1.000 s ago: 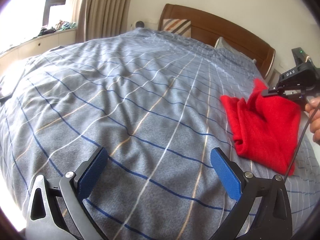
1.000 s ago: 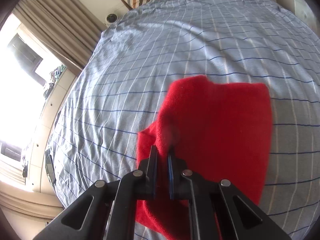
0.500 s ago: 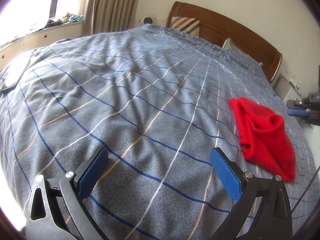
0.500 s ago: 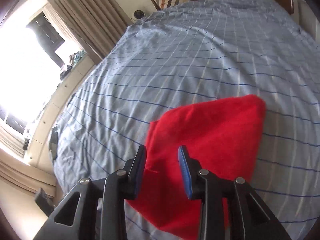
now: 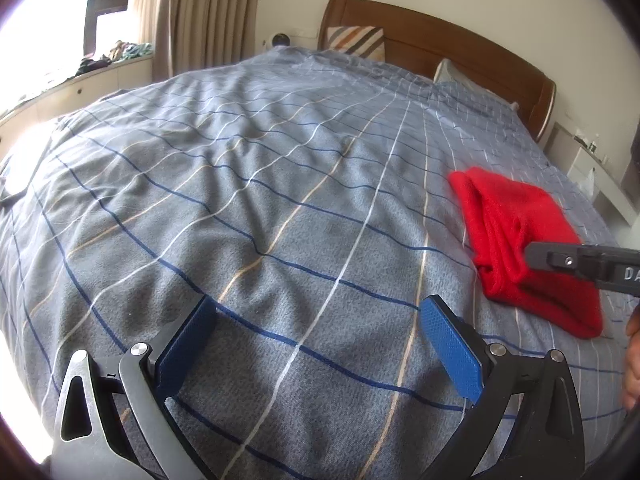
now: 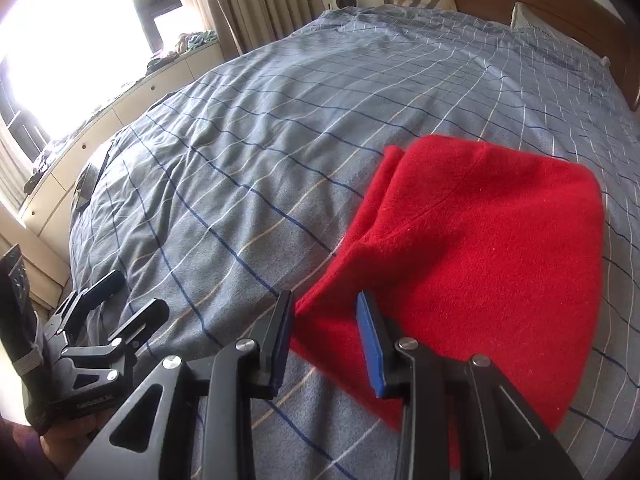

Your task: Fold small clothes

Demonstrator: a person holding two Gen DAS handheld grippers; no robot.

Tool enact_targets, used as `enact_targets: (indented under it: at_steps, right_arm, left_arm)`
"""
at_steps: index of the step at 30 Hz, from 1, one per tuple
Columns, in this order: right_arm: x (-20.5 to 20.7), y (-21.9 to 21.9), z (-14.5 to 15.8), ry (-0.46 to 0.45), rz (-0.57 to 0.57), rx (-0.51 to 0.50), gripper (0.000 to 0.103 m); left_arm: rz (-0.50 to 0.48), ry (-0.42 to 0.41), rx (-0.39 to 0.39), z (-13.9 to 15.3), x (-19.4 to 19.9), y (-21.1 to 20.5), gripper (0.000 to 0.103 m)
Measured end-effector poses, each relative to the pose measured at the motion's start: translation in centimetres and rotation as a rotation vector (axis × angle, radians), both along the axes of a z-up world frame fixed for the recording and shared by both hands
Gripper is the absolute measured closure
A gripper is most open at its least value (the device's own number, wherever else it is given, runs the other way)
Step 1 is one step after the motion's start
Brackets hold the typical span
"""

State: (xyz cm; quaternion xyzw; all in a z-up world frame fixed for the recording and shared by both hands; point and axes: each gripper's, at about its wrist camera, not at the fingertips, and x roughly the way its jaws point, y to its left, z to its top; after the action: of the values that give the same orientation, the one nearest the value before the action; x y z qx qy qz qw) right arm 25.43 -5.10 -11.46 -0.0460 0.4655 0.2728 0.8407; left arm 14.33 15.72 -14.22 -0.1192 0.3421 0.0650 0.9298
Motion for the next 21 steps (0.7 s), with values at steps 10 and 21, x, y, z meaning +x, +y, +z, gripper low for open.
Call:
enact_targets:
  at_steps: [10, 21]
  right_arm:
    - [-4.3, -8.9, 1.7, -0.057, -0.177, -0.016, 0.069]
    - [-9.2, -8.0, -0.9, -0.052, -0.137, -0.031, 0.051]
  left_arm:
    - [-0.007, 0.003, -0.038, -0.1, -0.2, 0.2, 0.001]
    - [-0.179, -0.032, -0.086, 2.6, -1.0, -2.4, 0.001]
